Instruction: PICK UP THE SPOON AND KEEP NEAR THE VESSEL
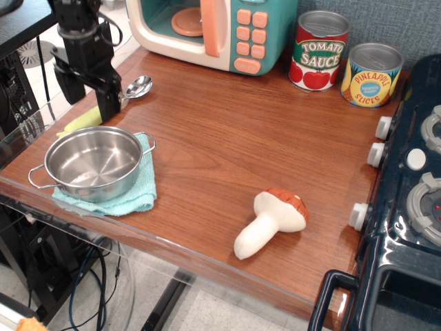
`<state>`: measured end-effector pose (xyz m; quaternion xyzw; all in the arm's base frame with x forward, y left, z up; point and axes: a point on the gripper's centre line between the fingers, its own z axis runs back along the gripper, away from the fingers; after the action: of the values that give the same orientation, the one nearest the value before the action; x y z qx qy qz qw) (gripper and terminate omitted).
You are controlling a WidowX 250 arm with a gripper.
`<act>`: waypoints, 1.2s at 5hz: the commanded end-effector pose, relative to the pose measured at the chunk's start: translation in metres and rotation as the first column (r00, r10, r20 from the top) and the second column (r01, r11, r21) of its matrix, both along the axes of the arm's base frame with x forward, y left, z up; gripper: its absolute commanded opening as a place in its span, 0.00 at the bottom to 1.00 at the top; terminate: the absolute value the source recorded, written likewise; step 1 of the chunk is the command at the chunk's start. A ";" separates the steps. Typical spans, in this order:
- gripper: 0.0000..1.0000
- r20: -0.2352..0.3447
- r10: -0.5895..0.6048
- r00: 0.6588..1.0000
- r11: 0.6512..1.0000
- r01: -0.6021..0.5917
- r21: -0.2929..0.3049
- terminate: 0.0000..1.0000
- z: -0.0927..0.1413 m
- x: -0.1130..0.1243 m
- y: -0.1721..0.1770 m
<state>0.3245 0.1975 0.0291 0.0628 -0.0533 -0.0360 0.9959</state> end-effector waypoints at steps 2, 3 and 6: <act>0.00 0.109 -0.006 0.994 0.999 0.003 0.035 0.00 0.011 0.001 0.004; 0.00 0.084 -0.010 0.996 0.999 0.005 0.054 0.00 0.014 0.000 0.003; 0.00 -0.007 0.063 0.998 0.997 -0.063 0.036 0.00 0.035 0.000 0.004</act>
<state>0.3237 0.1954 0.0403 0.0659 -0.0201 -0.0066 0.9976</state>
